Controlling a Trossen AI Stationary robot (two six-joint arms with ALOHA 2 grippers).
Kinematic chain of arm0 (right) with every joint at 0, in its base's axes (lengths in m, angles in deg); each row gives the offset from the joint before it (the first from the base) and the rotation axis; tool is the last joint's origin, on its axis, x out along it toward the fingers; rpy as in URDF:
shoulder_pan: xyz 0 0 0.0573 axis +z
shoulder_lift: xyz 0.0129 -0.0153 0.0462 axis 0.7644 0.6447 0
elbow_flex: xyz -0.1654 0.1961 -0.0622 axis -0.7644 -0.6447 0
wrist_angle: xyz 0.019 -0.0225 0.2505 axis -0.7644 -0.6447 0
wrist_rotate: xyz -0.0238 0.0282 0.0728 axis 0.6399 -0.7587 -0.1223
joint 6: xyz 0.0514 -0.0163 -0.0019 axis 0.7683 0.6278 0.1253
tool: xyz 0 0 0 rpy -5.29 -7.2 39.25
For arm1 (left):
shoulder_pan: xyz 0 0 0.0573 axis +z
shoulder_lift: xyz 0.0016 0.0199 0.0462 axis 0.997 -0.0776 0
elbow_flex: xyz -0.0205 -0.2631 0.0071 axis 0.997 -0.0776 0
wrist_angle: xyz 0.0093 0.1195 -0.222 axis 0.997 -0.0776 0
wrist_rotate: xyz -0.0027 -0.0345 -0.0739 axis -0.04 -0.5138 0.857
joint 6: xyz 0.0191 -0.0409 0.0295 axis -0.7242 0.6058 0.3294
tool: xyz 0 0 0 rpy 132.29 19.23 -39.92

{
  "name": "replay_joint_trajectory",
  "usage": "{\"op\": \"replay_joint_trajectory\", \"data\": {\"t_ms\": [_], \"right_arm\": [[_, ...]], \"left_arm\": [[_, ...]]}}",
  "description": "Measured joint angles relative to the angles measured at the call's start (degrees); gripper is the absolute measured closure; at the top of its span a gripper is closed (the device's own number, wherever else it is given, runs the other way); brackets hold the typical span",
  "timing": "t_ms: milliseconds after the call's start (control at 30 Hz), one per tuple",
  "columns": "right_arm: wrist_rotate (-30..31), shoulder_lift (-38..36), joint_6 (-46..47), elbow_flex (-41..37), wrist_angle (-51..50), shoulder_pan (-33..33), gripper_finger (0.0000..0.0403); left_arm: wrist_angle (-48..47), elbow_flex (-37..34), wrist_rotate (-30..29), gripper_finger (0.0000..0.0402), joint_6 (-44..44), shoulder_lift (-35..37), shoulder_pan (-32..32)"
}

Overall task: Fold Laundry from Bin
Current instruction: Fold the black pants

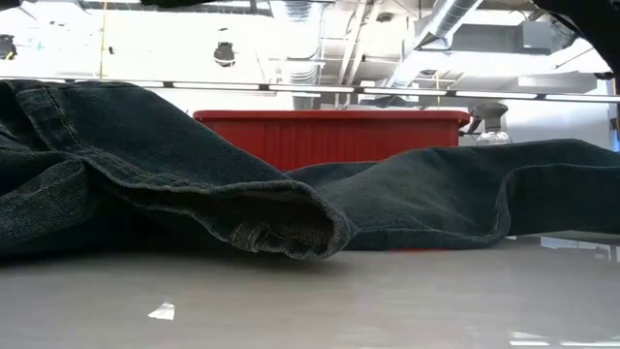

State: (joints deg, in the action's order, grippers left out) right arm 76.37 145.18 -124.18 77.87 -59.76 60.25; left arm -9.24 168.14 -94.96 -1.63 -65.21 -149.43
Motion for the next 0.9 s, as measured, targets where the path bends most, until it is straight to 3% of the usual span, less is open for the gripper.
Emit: {"op": "replay_joint_trajectory", "data": {"t_ms": [333, 533, 633, 767, 900], "right_arm": [[-4.0, 7.6, -3.3, 0.1, 2.7, -0.2, 0.0179], [-2.2, 9.5, -5.6, 0.1, -4.1, -0.8, 0.0188], [0.5, 8.9, -6.0, 0.1, -5.9, -0.6, 0.0244], [1.4, 6.4, -6.1, 0.0, -8.0, -0.5, 0.0371], [4.1, 5.4, -2.7, 0.1, -9.0, -0.5, 0.0381]], "left_arm": [[0.0, 0.0, -1.3, 0.0205, 4.5, 0.0, 0.0], [-0.3, 0.0, -1.9, 0.0205, 6.2, 0.0, 0.0], [-0.3, 0.0, -2.1, 0.0205, 6.3, 0.0, 0.0], [-0.5, 0.0, -3.4, 0.0205, 5.7, 0.0, 0.0], [-0.5, 0.0, -5.9, 0.0205, 4.1, 0.0, 0.0]]}}
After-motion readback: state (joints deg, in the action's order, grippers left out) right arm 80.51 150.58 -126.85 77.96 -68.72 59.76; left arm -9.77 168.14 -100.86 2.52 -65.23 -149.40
